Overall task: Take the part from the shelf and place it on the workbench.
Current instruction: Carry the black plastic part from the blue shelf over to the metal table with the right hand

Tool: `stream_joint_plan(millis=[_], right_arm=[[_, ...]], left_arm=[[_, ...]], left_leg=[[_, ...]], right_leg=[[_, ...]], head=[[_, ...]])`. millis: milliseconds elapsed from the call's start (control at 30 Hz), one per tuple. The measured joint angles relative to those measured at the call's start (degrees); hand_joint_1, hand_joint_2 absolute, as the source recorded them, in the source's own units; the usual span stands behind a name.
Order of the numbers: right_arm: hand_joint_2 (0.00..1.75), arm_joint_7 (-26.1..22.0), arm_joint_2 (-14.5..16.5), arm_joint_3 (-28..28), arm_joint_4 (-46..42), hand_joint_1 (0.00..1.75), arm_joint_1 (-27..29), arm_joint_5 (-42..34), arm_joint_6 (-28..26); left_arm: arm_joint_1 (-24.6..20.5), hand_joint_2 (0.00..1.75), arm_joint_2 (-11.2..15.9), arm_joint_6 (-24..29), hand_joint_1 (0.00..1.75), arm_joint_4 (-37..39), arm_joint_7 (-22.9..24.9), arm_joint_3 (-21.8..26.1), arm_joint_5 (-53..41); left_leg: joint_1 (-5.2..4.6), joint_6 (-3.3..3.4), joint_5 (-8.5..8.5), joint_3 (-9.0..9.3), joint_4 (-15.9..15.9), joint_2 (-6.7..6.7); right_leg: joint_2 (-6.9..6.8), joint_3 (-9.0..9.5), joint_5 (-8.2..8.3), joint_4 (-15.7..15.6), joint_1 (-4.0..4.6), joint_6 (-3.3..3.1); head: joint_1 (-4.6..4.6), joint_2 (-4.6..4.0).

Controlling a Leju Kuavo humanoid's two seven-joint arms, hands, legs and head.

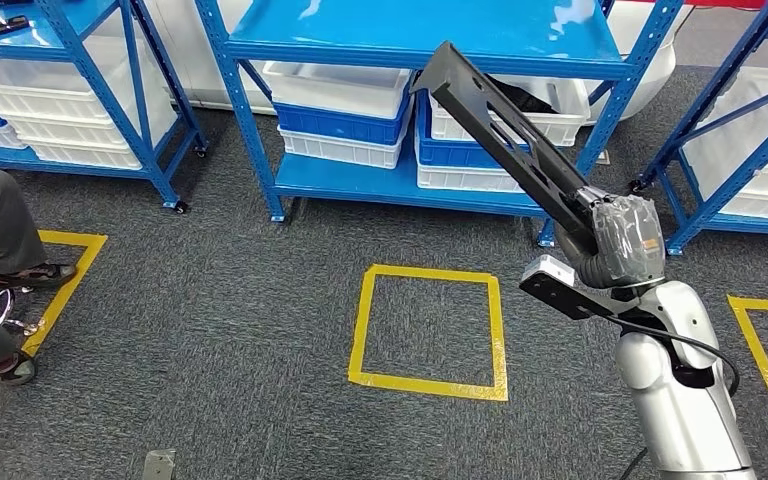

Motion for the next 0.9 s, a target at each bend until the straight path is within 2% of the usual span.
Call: stream_joint_plan(millis=[33,67,100,167,200,233,267,300,333,367,400,433,467,533,567,633,667,700,733,767,800,833,867,900], right_arm=[[1.75,0.0,0.0,0.0,0.0,1.75,0.1,0.0,0.0],[1.75,-0.1,0.0,-0.1,0.0,1.75,0.1,0.1,0.0],[1.75,-0.1,0.0,-0.2,0.0,1.75,0.1,0.1,0.0],[1.75,-0.1,-0.1,-0.3,0.0,1.75,0.1,0.1,0.0],[1.75,-0.1,-0.1,-0.4,0.0,1.75,0.1,0.1,0.1],[1.75,-0.2,-0.1,-0.4,0.0,1.75,0.2,0.2,0.2],[1.75,-0.4,-0.1,-0.4,0.0,1.75,0.2,0.5,0.4],[1.75,-0.6,-0.1,-0.3,0.0,1.75,0.2,1.0,0.5],[1.75,-0.7,-0.1,-0.3,0.1,1.75,0.1,1.8,0.5],[1.75,-0.8,-0.1,-0.2,0.0,1.75,0.0,2.6,0.5],[1.75,-0.8,-0.1,-0.2,0.0,1.75,0.0,3.3,0.3],[1.75,-0.8,-0.2,-0.1,0.1,1.75,0.0,3.8,0.1],[1.75,-0.8,-0.2,0.0,0.1,1.75,0.0,4.1,0.0],[1.75,-0.8,-0.2,0.1,0.1,1.75,0.1,4.4,-0.2],[1.75,-0.8,-0.2,0.2,0.1,1.75,0.1,4.6,-0.2],[1.75,-0.6,-0.1,0.3,0.1,1.75,0.0,5.0,-0.2],[1.75,-0.6,-0.1,0.3,0.1,1.75,0.0,5.2,-0.2],[1.75,-0.5,-0.1,0.3,0.1,1.75,0.0,5.3,-0.2],[1.75,-0.4,0.0,0.3,0.1,1.75,0.1,5.5,-0.1],[1.75,-0.4,0.0,0.4,0.1,1.75,0.1,5.6,-0.1],[1.75,-0.4,0.0,0.4,0.1,1.75,0.1,5.7,-0.1],[1.75,-0.4,0.1,0.5,0.1,1.75,0.1,5.7,-0.1],[1.75,-0.3,0.1,0.5,0.1,1.75,0.0,5.8,-0.1],[1.75,-0.3,0.1,0.6,0.1,1.75,-0.1,5.8,-0.1]], left_arm=[[0.0,1.75,0.0,0.0,0.00,0.0,0.0,0.0,0.0],[-0.1,1.75,-0.1,0.1,0.00,0.0,0.0,0.0,0.0],[-0.1,1.75,-0.1,0.1,0.00,0.0,-0.1,0.0,0.0],[-0.2,1.75,-0.2,0.2,0.00,0.0,-0.2,0.0,-0.1],[-0.2,1.75,-0.3,0.3,0.00,0.0,-0.2,0.0,-0.1],[-0.2,1.75,-0.3,0.4,0.00,0.0,-0.2,0.0,-0.1],[-0.2,1.75,-0.4,0.5,0.00,0.0,-0.2,0.0,-0.1],[-0.2,1.75,-0.5,0.5,0.00,0.0,-0.2,0.0,-0.2],[-0.2,1.75,-0.5,0.6,0.00,0.0,-0.2,0.0,-0.2],[-0.2,1.75,-0.6,0.6,0.00,0.0,-0.1,0.0,-0.2],[-0.2,1.75,-0.6,0.6,0.00,0.0,-0.1,0.1,-0.2],[-0.2,1.75,-0.5,0.6,0.00,0.0,0.0,0.1,-0.2],[-0.2,1.75,-0.5,0.6,0.00,0.0,0.1,0.1,-0.3],[-0.1,1.75,-0.5,0.7,0.00,0.0,0.2,0.2,-0.3],[0.1,1.75,-0.5,0.7,0.00,0.0,0.3,0.2,-0.4],[0.2,1.75,-0.5,0.7,0.00,0.0,0.3,0.2,-0.5],[0.2,1.75,-0.5,0.7,0.00,0.0,0.3,0.2,-0.6],[0.2,1.75,-0.6,0.7,0.00,0.0,0.3,0.2,-0.6],[0.2,1.75,-0.6,0.6,0.00,0.0,0.4,0.2,-0.7],[0.3,1.75,-0.6,0.6,0.00,0.0,0.4,0.2,-0.7],[0.3,1.75,-0.6,0.6,0.00,0.0,0.5,0.2,-0.7],[0.3,1.75,-0.6,0.6,0.00,0.0,0.5,0.2,-0.7],[0.3,1.75,-0.5,0.6,0.00,0.0,0.5,0.2,-0.8],[0.2,1.75,-0.5,0.6,0.00,0.0,0.5,0.2,-0.8]], left_leg=[[0.06,0.37,0.78,-0.25,-0.5,0.15],[0.19,0.80,1.75,-0.75,-1.1,0.32],[0.36,1.08,2.66,-1.41,-1.5,0.48],[0.37,1.26,4.14,-3.34,-1.7,0.56],[0.40,1.14,4.82,-4.32,-1.7,0.59],[0.43,0.98,5.55,-5.31,-1.6,0.62],[0.50,0.77,6.26,-6.26,-1.6,0.66],[0.59,0.47,7.00,-7.27,-1.4,0.59],[0.67,0.08,7.65,-8.15,-1.2,0.42],[0.65,-0.39,8.26,-9.02,-0.9,0.18],[0.56,-0.85,8.79,-9.60,-0.6,-0.09],[0.42,-1.20,9.31,-9.91,-0.4,-0.35],[0.33,-1.39,9.84,-10.12,-0.4,-0.65],[0.56,-1.60,10.25,-10.43,-0.3,-1.03],[0.75,-1.74,9.17,-10.89,0.6,-0.95],[0.99,-2.24,4.32,-12.72,5.8,-0.42],[1.02,-2.49,1.62,-13.95,9.8,-0.24],[1.04,-2.67,-0.19,-14.92,13.6,-0.17],[1.06,-2.73,-0.92,-15.17,16.0,-0.12],[1.06,-2.68,-0.70,-14.46,16.4,-0.05],[1.04,-2.46,0.33,-12.47,14.3,0.14],[0.99,-2.11,1.53,-9.79,10.7,0.57],[0.76,-1.68,2.17,-7.07,6.9,1.45],[0.44,-1.22,2.55,-5.09,3.8,2.26]], right_leg=[[0.04,-0.33,-0.18,0.1,0.04,0.15],[0.08,-0.94,-1.38,1.1,0.14,0.00],[0.12,-1.85,-3.42,3.0,0.22,-0.34],[0.17,-3.95,-8.35,9.8,0.02,-0.86],[0.17,-4.63,-9.49,13.2,-0.11,-0.57],[0.17,-4.76,-9.50,15.7,-0.24,0.03],[0.17,-4.04,-8.30,16.2,-0.38,0.88],[0.24,-2.35,-6.68,15.0,-0.57,1.73],[0.73,0.23,-5.74,11.9,-0.85,2.24],[1.53,3.61,-6.08,7.5,-0.87,2.27],[2.26,6.13,-7.08,3.7,-0.75,1.82],[2.81,7.79,-8.34,0.9,-0.58,1.21],[2.78,8.49,-9.14,-0.4,-0.34,0.62],[1.76,7.94,-8.76,-0.1,-0.71,-0.32],[1.21,7.80,-8.41,0.0,-0.86,-0.91],[0.16,7.25,-7.55,0.0,-0.76,-2.01],[-0.35,6.89,-7.17,0.0,-0.60,-2.34],[-0.84,6.44,-6.87,0.1,-0.47,-2.45],[-1.29,6.09,-6.64,0.1,-0.36,-2.42],[-1.74,5.84,-6.51,0.1,-0.28,-2.36],[-2.20,5.73,-6.42,0.1,-0.22,-2.30],[-2.61,5.73,-6.39,0.1,-0.16,-2.23],[-3.05,5.70,-6.37,0.1,-0.03,-2.18],[-3.46,5.65,-6.32,0.1,0.11,-2.06]], head=[[0.02,0.00],[0.10,0.00],[0.18,0.00],[0.33,0.00],[0.37,0.00],[0.39,0.00],[0.40,0.00],[0.40,0.00],[0.40,0.00],[0.41,0.00],[0.35,0.00],[0.34,-0.01],[0.27,-0.01],[0.09,-0.01],[-0.01,0.00],[-0.09,0.00],[-0.09,0.00],[-0.11,0.00],[-0.10,0.00],[-0.11,0.00],[-0.10,0.00],[-0.10,0.00],[-0.10,0.00],[-0.05,0.00]])
